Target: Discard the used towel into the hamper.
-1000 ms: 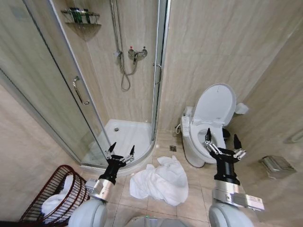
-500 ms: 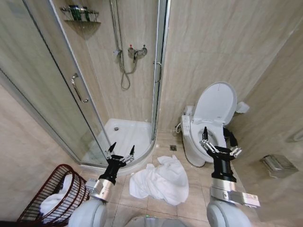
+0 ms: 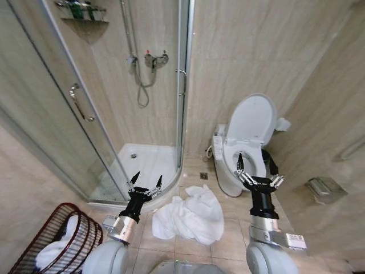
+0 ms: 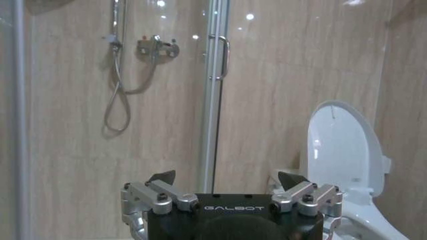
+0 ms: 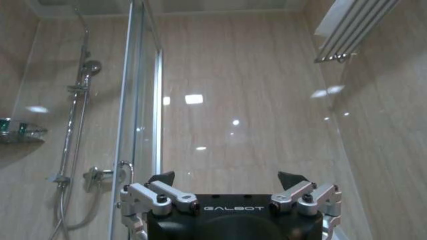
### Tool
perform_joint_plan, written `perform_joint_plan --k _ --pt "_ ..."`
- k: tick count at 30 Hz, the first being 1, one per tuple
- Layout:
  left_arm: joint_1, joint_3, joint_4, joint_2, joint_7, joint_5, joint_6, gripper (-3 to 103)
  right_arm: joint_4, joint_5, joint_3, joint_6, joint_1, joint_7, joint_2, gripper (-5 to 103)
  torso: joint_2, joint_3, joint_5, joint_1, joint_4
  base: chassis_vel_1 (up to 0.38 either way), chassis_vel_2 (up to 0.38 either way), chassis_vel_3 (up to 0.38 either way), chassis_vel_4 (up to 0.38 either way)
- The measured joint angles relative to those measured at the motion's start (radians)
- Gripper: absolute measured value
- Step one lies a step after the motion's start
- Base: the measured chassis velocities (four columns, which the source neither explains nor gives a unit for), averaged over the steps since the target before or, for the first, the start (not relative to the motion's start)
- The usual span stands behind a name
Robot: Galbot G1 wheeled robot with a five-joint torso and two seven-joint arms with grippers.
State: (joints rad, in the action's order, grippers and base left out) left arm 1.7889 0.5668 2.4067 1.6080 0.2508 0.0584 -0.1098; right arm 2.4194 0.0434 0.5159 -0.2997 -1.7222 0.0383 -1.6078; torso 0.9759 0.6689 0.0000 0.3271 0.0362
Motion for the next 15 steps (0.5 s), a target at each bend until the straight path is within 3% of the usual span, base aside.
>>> perform_joint_plan --k 15 --pt "0.0 0.0 0.0 0.0 0.0 0.0 0.0 100 -0.032 0.036 0.011 -0.024 0.011 -0.036 0.022 100 -0.058 -0.032 0.0 -0.026 0.0002 0.0 0.0 0.0 0.0"
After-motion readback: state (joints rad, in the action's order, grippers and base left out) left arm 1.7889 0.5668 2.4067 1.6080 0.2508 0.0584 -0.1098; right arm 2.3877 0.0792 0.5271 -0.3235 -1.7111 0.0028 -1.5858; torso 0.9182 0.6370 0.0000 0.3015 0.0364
